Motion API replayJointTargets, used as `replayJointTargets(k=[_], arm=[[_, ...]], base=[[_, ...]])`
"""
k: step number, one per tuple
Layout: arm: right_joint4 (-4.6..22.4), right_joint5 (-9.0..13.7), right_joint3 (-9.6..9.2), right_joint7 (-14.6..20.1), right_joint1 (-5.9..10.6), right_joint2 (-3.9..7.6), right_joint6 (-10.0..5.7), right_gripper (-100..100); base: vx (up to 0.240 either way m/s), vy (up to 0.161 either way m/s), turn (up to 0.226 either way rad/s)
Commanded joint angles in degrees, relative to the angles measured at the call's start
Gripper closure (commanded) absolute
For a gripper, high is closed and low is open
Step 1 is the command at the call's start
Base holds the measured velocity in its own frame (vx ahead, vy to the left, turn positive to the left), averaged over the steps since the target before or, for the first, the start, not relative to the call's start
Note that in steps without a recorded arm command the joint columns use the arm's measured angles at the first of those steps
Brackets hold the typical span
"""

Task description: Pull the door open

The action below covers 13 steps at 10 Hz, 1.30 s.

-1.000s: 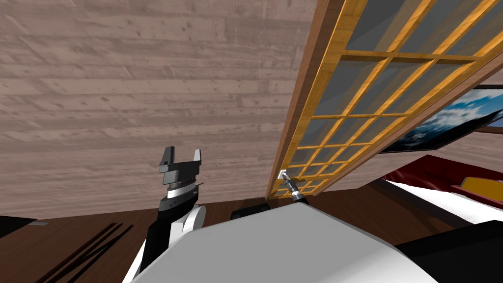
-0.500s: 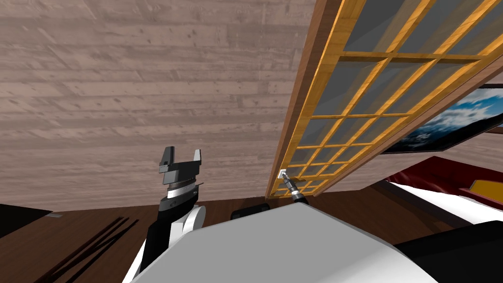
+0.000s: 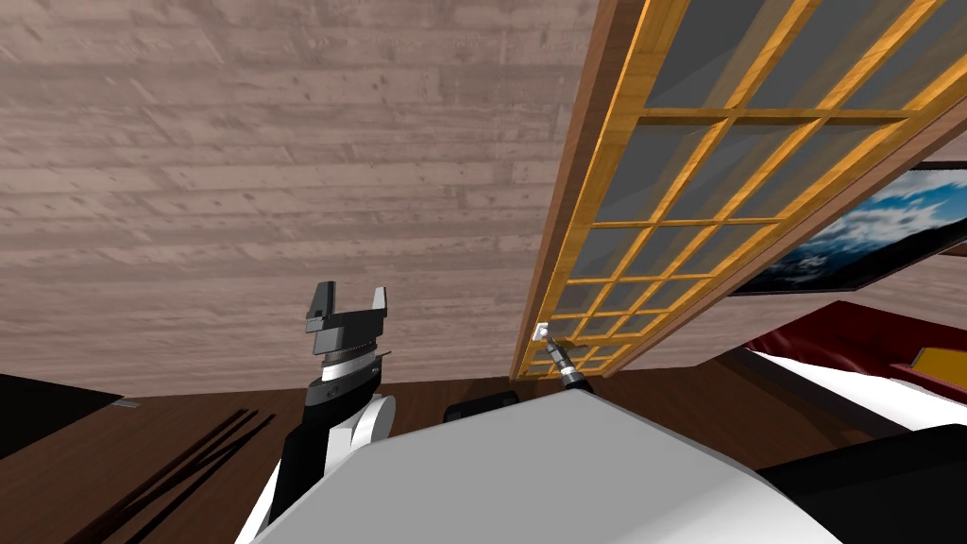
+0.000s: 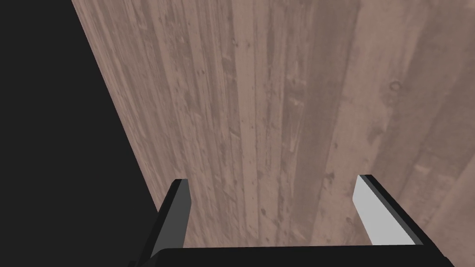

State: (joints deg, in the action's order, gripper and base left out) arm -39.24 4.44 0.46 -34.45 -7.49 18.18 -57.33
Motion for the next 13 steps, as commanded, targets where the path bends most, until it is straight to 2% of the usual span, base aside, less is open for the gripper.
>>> replayJointTargets(k=[1,6,7,12,13], arm=[[-0.16,-0.36,0.18,-2.15,-0.64,0.19,-0.63,-100],[-0.03,-1.67,0.85,-9.43,-2.69,1.25,-3.00,-100],[-0.03,-1.67,0.85,-9.84,-2.69,1.25,-3.00,-100],[0.14,-2.95,1.50,-17.90,-4.67,2.26,-5.21,-100],[0.14,-2.95,1.50,-18.77,-4.67,2.26,-5.21,-100]], base=[[-0.008,0.030,-0.041],[-0.005,0.035,-0.041],[-0.012,0.024,-0.013],[-0.008,0.028,-0.034],[-0.007,0.029,-0.019]])
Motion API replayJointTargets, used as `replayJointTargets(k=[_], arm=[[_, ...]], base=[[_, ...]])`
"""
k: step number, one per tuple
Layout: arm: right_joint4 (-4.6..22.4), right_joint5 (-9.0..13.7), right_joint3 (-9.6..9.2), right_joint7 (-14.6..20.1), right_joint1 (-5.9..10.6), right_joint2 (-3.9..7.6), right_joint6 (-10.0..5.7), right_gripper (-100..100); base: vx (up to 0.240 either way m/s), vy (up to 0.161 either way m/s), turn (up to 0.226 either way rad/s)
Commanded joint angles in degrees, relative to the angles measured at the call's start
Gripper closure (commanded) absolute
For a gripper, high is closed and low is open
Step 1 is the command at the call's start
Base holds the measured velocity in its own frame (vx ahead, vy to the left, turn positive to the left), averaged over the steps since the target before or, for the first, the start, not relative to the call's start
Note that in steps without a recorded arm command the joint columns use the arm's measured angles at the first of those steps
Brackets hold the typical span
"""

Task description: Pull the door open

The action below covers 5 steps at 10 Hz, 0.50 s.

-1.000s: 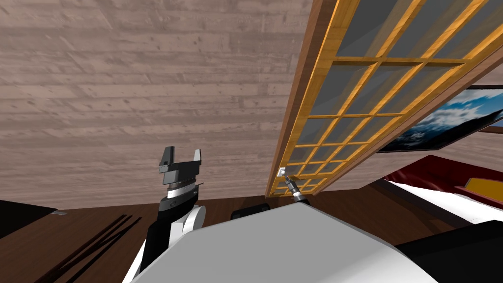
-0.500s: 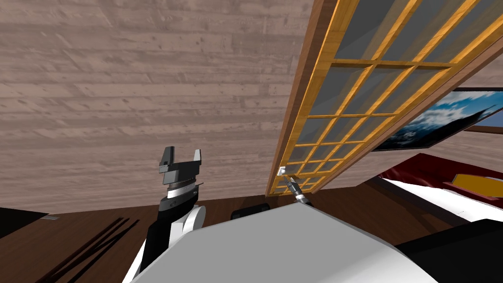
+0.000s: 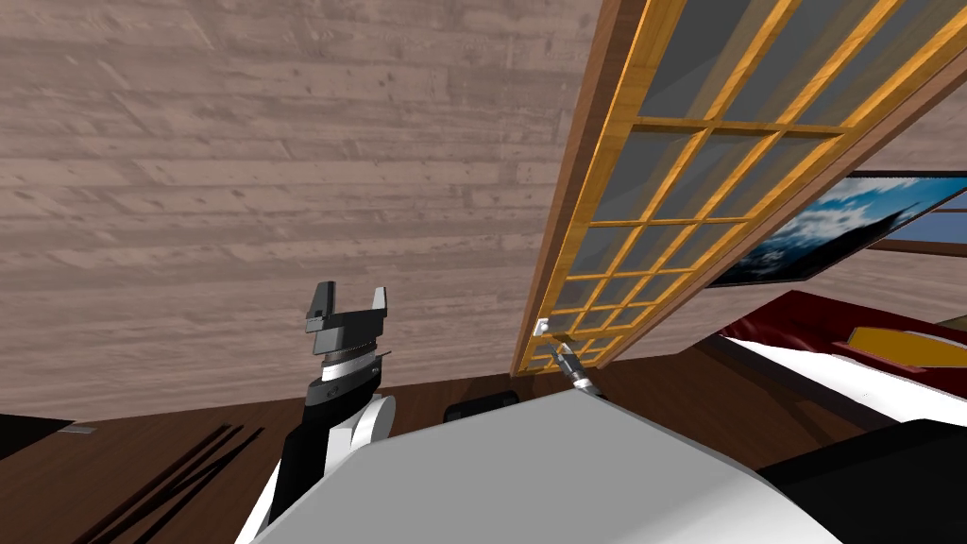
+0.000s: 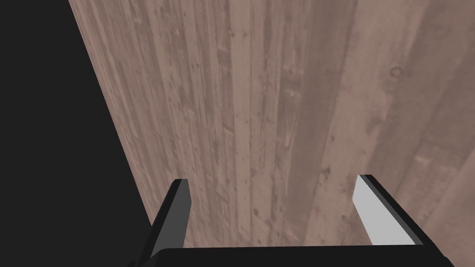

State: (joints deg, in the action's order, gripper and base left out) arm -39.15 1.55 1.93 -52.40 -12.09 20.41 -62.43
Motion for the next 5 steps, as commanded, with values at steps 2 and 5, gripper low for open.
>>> replayJointTargets(k=[2,5], arm=[[0.15,-0.68,0.34,-4.40,-1.03,0.51,-1.16,-100],[0.25,-1.25,0.63,-8.43,-1.91,0.94,-2.11,-100]], base=[[-0.008,0.028,-0.037],[-0.009,0.024,-0.031]])
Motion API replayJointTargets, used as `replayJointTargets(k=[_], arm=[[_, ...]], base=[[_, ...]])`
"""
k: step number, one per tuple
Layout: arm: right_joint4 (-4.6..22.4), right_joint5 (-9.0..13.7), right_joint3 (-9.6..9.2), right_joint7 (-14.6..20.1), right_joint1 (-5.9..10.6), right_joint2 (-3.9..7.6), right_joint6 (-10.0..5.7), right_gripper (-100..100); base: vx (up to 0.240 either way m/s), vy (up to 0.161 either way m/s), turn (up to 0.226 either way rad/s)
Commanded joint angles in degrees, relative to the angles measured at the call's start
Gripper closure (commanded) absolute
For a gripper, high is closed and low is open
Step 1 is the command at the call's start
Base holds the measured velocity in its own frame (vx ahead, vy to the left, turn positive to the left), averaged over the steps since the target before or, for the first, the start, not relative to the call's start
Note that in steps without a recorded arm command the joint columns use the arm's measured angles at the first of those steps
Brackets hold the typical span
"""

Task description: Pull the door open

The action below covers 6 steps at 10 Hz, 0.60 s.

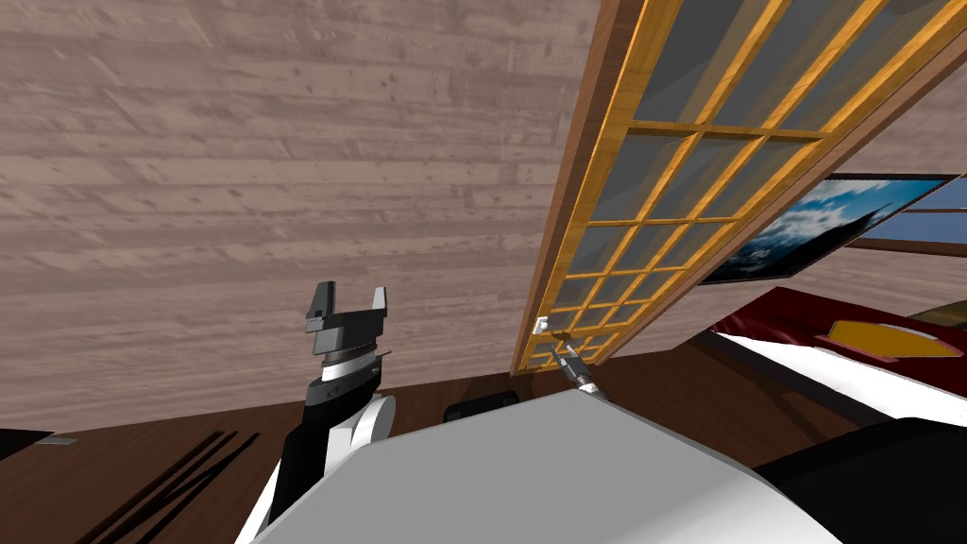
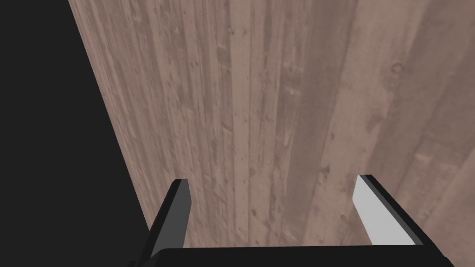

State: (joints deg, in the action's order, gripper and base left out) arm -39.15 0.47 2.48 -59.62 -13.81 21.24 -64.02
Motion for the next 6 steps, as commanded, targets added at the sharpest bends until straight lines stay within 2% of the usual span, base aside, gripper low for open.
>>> replayJointTargets(k=[1,5,6], arm=[[0.30,-0.43,0.22,-2.69,-0.59,0.32,-0.95,-100],[0.47,-1.25,0.63,-6.82,-1.84,0.93,-2.27,-100],[0.68,-1.12,0.56,-6.07,-1.50,0.85,-2.13,-100]], base=[[-0.016,0.035,-0.039],[-0.007,0.030,-0.031],[-0.002,0.012,-0.007]])
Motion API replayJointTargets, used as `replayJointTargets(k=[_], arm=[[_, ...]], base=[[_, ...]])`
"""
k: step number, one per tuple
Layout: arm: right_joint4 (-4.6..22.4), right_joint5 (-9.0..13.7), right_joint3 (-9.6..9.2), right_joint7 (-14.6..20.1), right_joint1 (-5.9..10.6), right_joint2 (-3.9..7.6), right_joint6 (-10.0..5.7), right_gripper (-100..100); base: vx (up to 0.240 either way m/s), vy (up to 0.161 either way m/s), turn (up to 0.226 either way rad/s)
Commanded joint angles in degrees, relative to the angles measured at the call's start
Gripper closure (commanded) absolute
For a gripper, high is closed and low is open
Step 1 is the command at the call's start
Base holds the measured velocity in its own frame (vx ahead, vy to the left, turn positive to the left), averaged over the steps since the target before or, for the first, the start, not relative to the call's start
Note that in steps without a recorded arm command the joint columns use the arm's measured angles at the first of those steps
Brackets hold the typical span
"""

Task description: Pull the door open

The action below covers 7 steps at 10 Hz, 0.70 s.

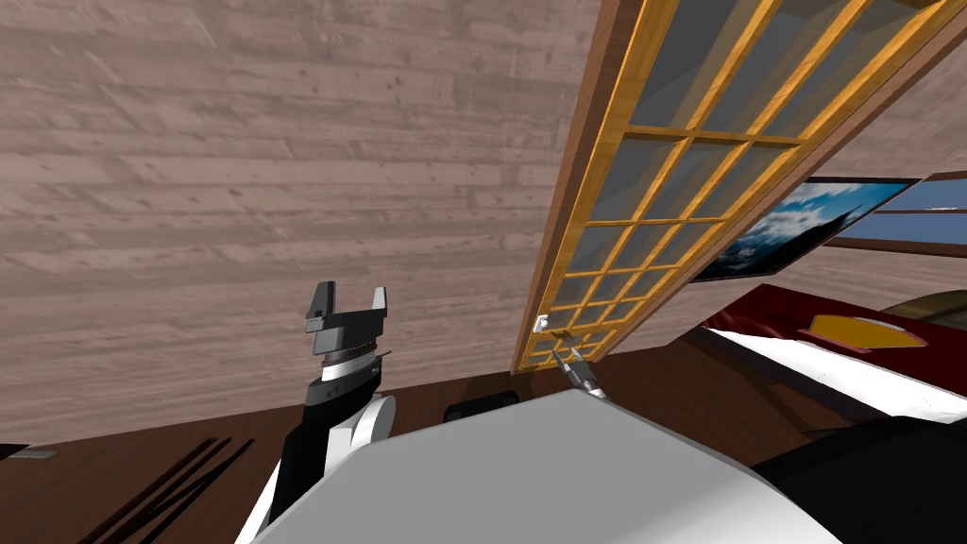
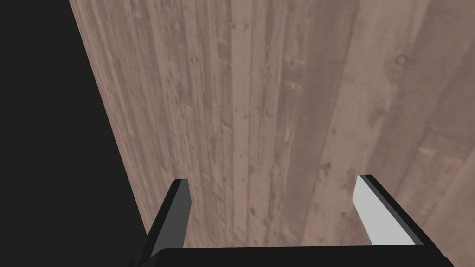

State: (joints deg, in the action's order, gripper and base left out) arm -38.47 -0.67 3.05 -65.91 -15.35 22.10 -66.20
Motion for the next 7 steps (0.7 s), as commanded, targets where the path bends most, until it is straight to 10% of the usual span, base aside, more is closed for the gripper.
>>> replayJointTargets(k=[1,7], arm=[[0.15,0.07,0.18,-0.11,0.49,-0.09,0.44,-100],[0.78,0.35,0.94,-0.58,2.52,-0.47,2.27,-100]], base=[[0.095,-0.025,0.041],[0.187,-0.016,0.037]])
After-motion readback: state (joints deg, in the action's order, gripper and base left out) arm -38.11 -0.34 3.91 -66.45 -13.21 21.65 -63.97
